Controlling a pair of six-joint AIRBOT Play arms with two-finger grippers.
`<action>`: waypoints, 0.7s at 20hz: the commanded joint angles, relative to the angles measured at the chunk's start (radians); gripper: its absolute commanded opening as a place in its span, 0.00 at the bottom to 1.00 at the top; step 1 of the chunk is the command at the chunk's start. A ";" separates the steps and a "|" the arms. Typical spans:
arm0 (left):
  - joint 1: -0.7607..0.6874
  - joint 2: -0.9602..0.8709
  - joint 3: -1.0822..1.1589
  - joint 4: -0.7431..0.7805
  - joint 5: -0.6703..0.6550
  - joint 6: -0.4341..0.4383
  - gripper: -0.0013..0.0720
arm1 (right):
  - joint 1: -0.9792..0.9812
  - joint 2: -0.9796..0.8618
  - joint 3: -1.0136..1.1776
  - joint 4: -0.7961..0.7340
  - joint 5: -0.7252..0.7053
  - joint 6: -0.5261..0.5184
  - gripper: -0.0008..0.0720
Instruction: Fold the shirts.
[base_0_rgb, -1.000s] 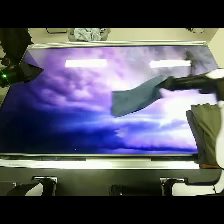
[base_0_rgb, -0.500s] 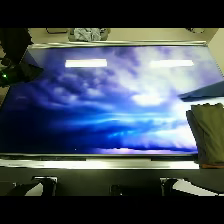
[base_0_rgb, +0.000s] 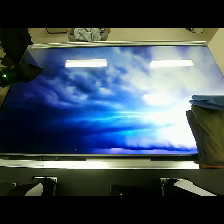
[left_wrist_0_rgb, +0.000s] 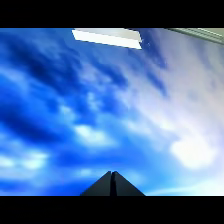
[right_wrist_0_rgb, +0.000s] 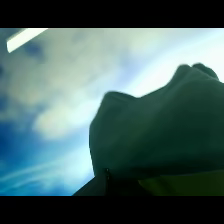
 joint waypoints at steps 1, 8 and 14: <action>0.000 -0.001 0.000 0.000 0.000 0.000 0.06 | -0.023 0.023 -0.002 -0.266 0.179 0.026 0.07; 0.000 -0.001 0.000 0.000 -0.008 0.000 0.06 | -0.023 0.124 -0.397 -0.576 0.118 0.037 0.07; 0.000 0.000 0.000 -0.001 -0.007 -0.004 0.06 | -0.023 0.186 -0.613 -0.663 -0.086 0.031 0.88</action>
